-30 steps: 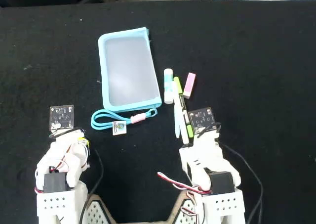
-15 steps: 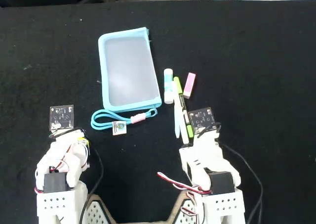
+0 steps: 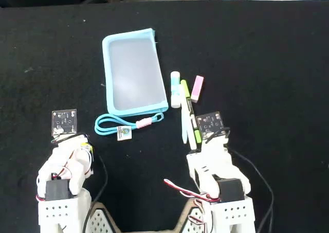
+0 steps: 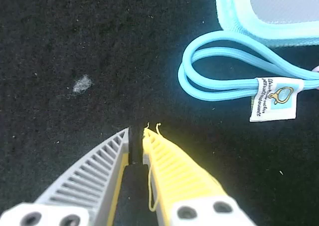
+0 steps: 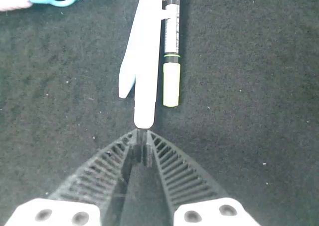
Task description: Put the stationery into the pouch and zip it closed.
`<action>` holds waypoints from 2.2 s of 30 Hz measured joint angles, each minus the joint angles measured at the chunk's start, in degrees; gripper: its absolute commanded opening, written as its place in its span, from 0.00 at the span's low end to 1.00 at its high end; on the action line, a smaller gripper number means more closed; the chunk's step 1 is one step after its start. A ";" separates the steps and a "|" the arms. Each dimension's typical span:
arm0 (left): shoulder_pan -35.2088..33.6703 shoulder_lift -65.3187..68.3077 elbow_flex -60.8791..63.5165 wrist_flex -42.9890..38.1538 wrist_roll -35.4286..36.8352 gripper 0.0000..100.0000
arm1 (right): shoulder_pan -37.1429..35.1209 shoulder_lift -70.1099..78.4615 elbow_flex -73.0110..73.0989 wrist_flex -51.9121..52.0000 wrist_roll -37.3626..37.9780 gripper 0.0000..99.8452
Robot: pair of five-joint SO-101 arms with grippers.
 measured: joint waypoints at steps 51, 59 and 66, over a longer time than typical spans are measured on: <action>0.00 0.00 0.00 0.00 0.00 0.06 | -0.35 0.00 0.00 0.00 0.00 0.01; 0.00 0.00 0.00 0.00 0.00 0.06 | -0.35 0.00 0.00 0.00 0.00 0.01; 0.00 0.00 0.00 0.00 0.00 0.06 | -0.35 0.00 0.00 0.00 0.00 0.01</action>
